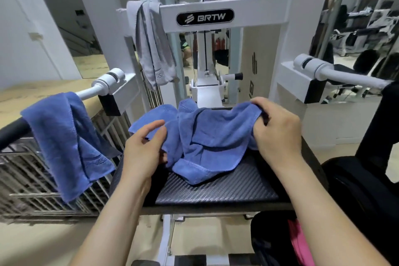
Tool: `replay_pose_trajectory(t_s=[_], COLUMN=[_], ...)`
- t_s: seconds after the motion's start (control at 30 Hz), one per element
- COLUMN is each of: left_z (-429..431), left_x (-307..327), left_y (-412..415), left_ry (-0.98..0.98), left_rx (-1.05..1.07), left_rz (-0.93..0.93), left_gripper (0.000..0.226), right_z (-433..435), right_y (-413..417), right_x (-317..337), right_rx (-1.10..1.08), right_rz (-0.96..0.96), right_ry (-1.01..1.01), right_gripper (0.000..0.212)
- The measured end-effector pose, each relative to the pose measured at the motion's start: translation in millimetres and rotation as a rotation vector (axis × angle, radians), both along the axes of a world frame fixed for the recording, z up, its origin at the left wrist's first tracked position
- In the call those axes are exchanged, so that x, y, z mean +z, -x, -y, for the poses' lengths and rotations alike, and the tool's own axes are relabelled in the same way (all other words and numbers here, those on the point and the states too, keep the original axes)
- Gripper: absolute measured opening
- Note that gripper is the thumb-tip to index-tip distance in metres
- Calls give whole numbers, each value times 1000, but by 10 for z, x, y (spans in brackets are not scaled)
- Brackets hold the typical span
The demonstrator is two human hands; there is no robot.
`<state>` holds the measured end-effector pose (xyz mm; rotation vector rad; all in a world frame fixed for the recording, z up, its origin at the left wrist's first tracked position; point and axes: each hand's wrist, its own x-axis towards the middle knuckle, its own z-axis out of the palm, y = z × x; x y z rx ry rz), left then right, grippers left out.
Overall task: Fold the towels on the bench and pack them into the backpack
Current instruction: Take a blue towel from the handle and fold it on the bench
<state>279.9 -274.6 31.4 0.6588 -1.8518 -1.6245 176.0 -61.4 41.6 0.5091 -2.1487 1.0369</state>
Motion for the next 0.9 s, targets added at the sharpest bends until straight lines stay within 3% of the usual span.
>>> replay_pose_trajectory(t_s=[0.1,0.17,0.3,0.43,0.5,0.6,0.7,0.9], left_z=[4,-66,-346,-502,-504,-550,-575,-543], left_x=[67,172,402,425,402,410,432,489], left_y=[-98,-146,-244,-299,-319,-364,-391,-438], left_ry=[442,552,212,-23,-107,-68,-44,-24], left_rx=[170,209,28,-152,-162,-167,-169,-155], left_rz=[-3,-98,-308,-450,-463,-419,-404,-465], left_gripper=[26,29,31,36,35,22,20,13], right_z=[201,346,545,576,571,558,540,487], right_y=[-192,-339,-592,-735,-755,-739,-765,-806], right_x=[91,140,184,204,208,234,302,458], right_rx=[159,292,542,897,916,859,779,738], right_rz=[-268,-298,-137,328,433,407,319,224], right_ry=[76,75,190,482,578,549,423,379], right_gripper=[40,40,45,64,67,55,35,14])
